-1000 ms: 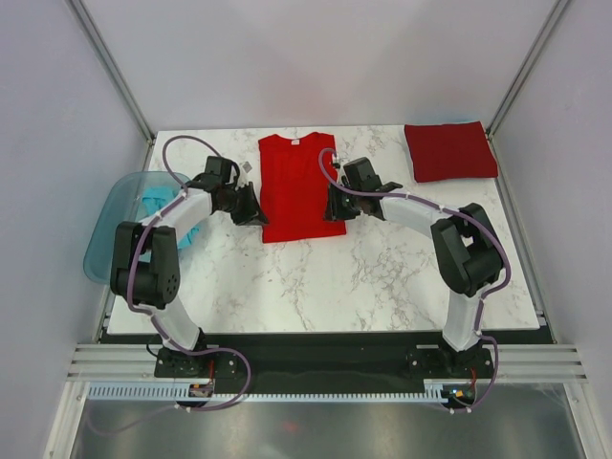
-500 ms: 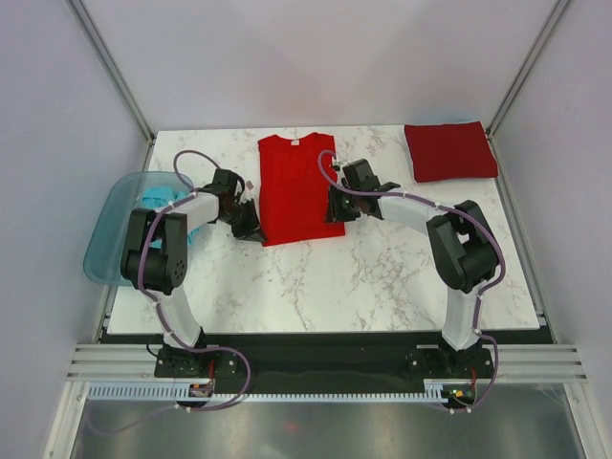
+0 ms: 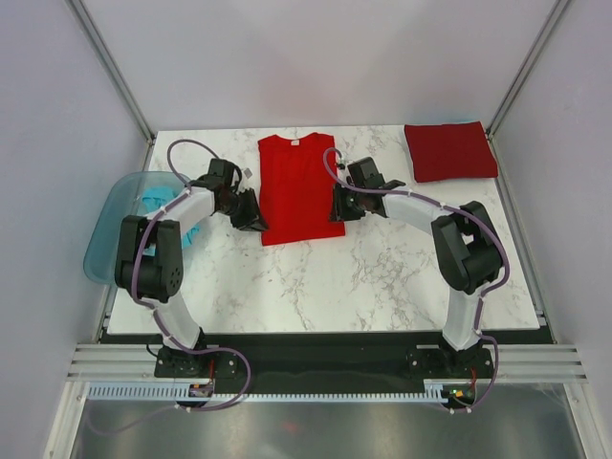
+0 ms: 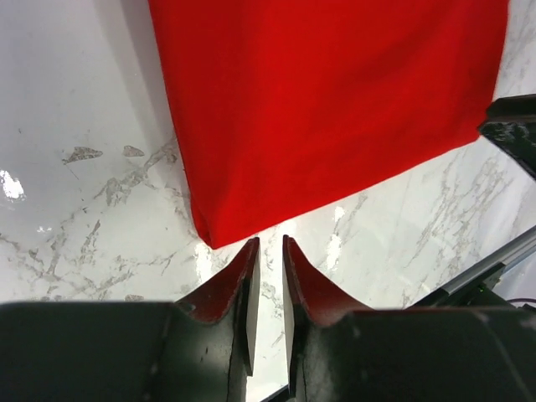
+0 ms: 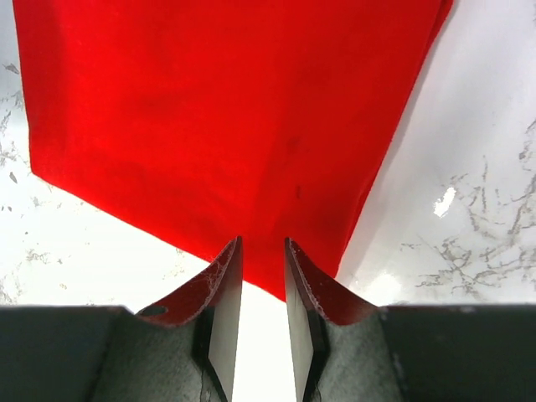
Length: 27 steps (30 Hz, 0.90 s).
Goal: Fold and stack the t-shirts
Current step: Fold the tshirt
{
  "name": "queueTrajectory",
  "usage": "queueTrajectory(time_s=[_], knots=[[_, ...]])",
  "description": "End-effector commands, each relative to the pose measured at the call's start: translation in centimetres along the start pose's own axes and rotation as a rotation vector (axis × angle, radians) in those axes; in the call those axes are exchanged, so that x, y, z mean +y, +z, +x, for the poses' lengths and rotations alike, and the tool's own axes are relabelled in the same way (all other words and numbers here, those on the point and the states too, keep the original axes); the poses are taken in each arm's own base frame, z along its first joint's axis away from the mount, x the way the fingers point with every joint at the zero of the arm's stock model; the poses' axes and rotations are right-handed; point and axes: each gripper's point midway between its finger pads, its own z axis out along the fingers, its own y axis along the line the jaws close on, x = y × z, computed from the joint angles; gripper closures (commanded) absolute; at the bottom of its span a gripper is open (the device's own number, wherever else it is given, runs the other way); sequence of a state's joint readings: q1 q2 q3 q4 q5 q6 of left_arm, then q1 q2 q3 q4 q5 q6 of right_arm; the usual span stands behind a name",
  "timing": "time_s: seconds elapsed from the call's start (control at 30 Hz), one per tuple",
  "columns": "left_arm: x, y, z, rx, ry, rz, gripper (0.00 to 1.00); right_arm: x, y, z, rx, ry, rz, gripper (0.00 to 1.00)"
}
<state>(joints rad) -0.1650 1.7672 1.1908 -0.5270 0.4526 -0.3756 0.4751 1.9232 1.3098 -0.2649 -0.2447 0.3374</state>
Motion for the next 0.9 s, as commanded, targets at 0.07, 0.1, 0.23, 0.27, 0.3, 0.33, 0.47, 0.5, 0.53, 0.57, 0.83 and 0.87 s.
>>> queueTrajectory(time_s=[0.07,0.1,0.23,0.27,0.3,0.33,0.47,0.5,0.53,0.57,0.83,0.87], knots=[[2.1,1.7,2.4,0.077,-0.002,-0.036,0.77,-1.4,0.4,0.4,0.007,0.007,0.036,0.66],[3.0,1.9,3.0,0.089,-0.006,-0.066,0.78,-1.7,0.6,0.6,0.012,0.004,0.042,0.66],[4.5,2.2,3.9,0.099,-0.004,-0.130,0.79,-2.2,0.5,1.3,0.024,0.006,0.055,0.66],[4.6,1.9,3.8,0.091,-0.003,-0.139,0.79,-2.0,0.4,1.3,0.023,0.007,0.050,0.66],[4.8,1.7,3.5,0.079,-0.001,-0.157,0.79,-2.0,0.2,1.2,0.020,0.007,0.050,0.66],[4.7,1.4,3.3,0.069,0.006,-0.162,0.79,-1.8,-0.3,1.0,0.013,0.004,0.048,0.66],[3.5,-0.1,2.1,0.019,0.019,-0.143,0.76,-1.3,-1.9,0.4,-0.009,0.009,0.045,0.66],[2.7,-0.3,2.1,0.019,0.015,-0.103,0.74,-1.0,-2.1,0.3,-0.014,0.011,0.037,0.66],[2.2,-0.4,1.9,0.019,0.016,-0.079,0.74,-0.6,-2.5,0.0,-0.023,0.012,0.024,0.66],[1.6,-0.3,1.7,0.022,0.017,-0.050,0.75,-0.3,-2.5,-0.2,-0.026,0.016,0.012,0.66],[-5.1,-0.3,-0.4,0.022,0.034,0.195,0.77,4.2,-1.7,-1.7,-0.004,0.040,-0.218,0.87],[-5.0,0.1,-0.4,0.026,0.029,0.193,0.77,4.6,-1.6,-1.8,0.002,0.043,-0.235,0.93]])
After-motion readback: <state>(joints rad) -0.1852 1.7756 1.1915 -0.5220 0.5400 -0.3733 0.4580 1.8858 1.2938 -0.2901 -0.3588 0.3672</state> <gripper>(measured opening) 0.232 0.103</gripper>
